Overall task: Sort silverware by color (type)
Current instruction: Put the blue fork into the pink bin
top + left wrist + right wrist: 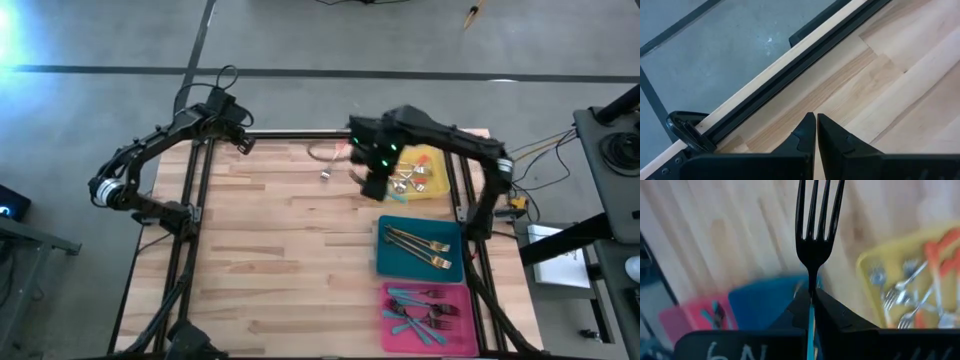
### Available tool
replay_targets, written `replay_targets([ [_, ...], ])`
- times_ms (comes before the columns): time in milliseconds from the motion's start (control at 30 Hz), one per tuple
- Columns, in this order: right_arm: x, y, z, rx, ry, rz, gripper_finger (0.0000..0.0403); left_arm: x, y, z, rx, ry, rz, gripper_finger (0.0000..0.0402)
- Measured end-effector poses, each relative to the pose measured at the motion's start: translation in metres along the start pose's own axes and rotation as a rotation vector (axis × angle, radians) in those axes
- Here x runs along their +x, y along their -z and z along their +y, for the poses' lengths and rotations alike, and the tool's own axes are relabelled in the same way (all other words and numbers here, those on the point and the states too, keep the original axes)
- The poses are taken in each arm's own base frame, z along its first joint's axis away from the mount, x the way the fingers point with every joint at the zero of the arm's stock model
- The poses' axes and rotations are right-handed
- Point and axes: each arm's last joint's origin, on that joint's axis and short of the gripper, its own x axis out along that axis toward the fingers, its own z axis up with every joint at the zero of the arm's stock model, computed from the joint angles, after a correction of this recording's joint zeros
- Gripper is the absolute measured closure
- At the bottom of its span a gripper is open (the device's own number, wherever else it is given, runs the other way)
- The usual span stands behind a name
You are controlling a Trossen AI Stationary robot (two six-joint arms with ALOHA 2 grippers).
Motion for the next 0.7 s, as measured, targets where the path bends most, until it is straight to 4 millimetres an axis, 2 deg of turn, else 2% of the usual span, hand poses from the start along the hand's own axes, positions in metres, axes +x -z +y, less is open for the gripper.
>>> replay_targets([
  [100, 0.008, 0.030, 0.019, -0.022, -0.005, 0.057, 0.0394, 0.005, -0.001, 0.000, 0.000, 0.000, 0.002, 0.0401],
  [267, 0.022, 0.081, 0.046, 0.055, -0.032, 0.124, 0.0394, 0.018, -0.004, 0.001, 0.000, 0.000, 0.000, 0.0401],
  [500, 0.044, 0.119, 0.094, 0.110, -0.140, 0.065, 0.0394, 0.048, -0.010, 0.002, 0.003, -0.002, -0.014, 0.0401],
  [700, 0.070, 0.152, 0.132, -0.016, -0.144, 0.151, 0.0394, 0.066, -0.006, 0.002, -0.025, 0.008, 0.046, 0.0401],
])
